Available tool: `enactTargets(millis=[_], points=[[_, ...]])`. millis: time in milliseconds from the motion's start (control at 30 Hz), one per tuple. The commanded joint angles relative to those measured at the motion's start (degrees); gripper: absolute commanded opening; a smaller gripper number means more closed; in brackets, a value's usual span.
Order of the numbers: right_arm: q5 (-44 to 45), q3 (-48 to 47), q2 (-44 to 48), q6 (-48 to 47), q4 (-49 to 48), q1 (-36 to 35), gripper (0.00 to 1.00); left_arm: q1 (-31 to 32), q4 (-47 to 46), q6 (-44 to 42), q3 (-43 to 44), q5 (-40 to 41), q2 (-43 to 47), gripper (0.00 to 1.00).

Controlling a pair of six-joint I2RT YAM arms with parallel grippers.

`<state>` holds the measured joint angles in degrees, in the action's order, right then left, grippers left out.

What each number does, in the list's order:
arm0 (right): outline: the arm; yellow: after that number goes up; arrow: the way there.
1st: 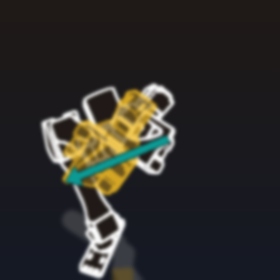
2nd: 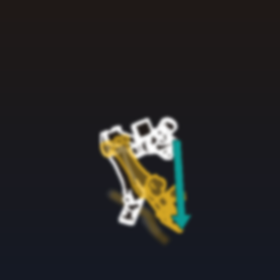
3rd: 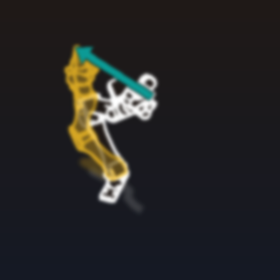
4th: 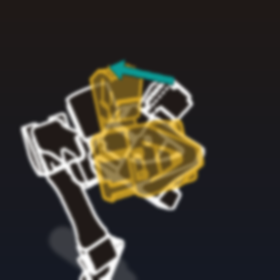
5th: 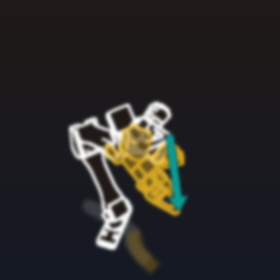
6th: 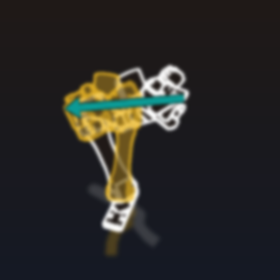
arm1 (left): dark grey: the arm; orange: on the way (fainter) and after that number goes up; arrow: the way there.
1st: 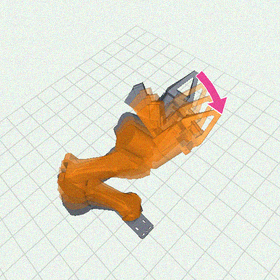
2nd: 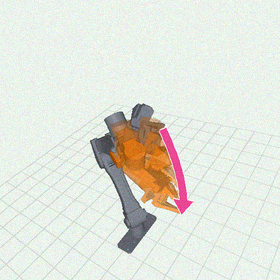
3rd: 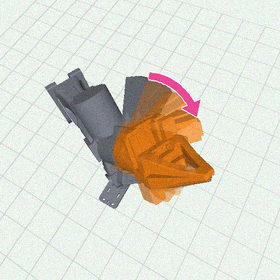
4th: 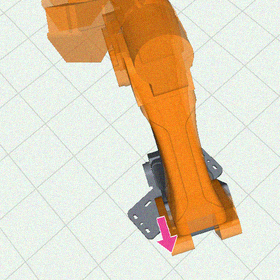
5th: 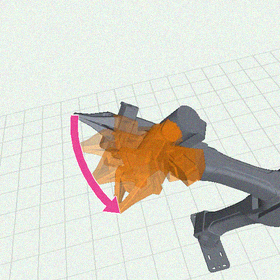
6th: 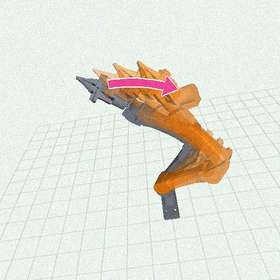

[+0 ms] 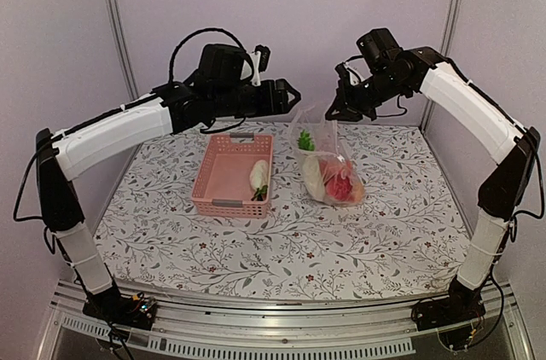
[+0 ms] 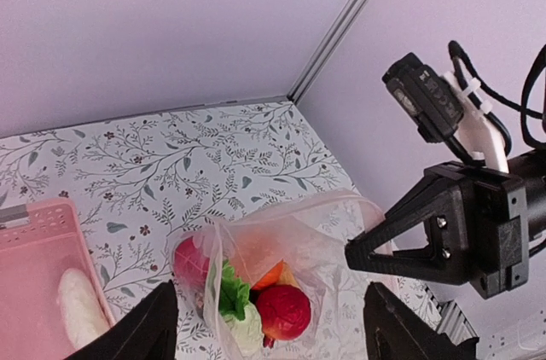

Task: Place the food in the zip-top bag and seal the zipper
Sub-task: Place the fake vegetable in the zipper food storage bag, then adjust the zipper food storage bag at the center of the board.

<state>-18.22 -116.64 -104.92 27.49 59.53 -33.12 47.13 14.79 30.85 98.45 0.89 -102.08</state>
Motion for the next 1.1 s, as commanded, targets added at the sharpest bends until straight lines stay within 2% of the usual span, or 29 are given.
enactTargets(millis=[0,133,367,633,767,833,933,1067], points=[[-1.1,1.3,1.7,0.7,-2.6,-0.5,0.0,0.2,9.4,-0.8,-2.7,0.7,1.3,0.72],[-1.7,1.7,1.3,0.8,-3.0,-0.5,0.0,-0.2,13.8,0.9,-1.5,-3.6,-1.8,0.66],[-1.7,2.9,1.3,0.2,-3.2,-0.5,0.0,-0.8,22.1,2.4,8.1,-5.9,-10.6,0.52],[4.0,0.8,0.8,-1.3,2.1,-0.5,0.0,-1.6,20.7,2.6,20.0,-9.1,-16.4,0.06],[11.8,-4.2,-0.6,-2.9,8.6,-0.5,0.0,-1.1,19.5,4.6,33.5,-14.4,-20.1,0.02],[14.0,-4.6,-0.3,-3.3,9.6,-0.2,0.0,-0.1,17.4,4.6,37.4,-14.2,-20.4,0.01],[14.5,-4.0,0.8,-3.1,9.9,1.1,0.0,0.1,16.2,4.5,33.1,-7.7,-19.3,0.0],[15.7,-4.7,2.1,-3.0,9.6,3.5,0.0,-2.4,21.5,8.6,34.6,-12.1,-23.4,0.0]])
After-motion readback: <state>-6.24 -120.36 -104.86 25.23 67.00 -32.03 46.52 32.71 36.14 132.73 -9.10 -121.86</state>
